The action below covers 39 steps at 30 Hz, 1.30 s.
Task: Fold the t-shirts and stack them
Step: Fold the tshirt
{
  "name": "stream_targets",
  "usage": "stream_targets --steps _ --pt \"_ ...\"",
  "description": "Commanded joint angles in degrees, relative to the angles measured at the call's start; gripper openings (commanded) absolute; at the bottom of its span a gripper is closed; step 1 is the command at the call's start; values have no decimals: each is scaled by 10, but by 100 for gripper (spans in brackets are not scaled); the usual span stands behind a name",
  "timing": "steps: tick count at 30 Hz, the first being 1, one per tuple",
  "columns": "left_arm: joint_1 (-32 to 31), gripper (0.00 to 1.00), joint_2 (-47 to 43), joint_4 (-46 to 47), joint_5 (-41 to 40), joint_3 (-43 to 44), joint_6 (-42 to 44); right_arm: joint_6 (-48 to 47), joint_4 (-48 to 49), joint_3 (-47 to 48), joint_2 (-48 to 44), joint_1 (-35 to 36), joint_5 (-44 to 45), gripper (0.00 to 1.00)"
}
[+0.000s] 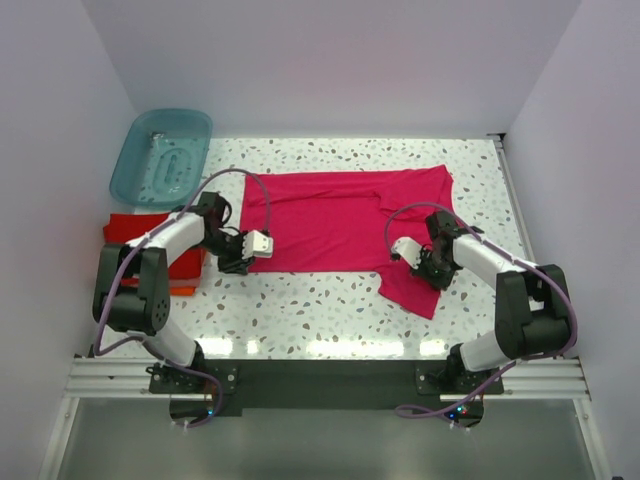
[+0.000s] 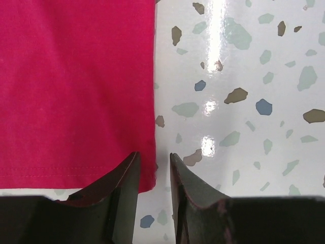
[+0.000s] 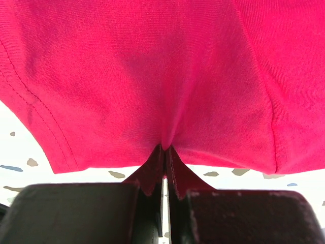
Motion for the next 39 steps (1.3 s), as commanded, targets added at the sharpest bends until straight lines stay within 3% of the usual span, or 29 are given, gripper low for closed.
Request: stream_targets --steps 1,14,17,24,31,39 --pt "-2 34 -20 9 -4 -4 34 4 -19 15 2 0 -17 0" --pt "-4 33 18 64 -89 -51 40 4 -30 30 16 0 -20 0" --pt "-4 28 22 64 -97 -53 38 1 -40 23 1 0 -27 0" --pt "-4 0 -6 52 -80 -55 40 15 -89 8 -66 0 -56 0" --pt "-3 0 -58 -10 -38 -20 29 27 -148 22 -134 0 -63 0" --pt "23 0 -41 -38 -16 38 15 8 -152 79 -105 -12 -50 0"
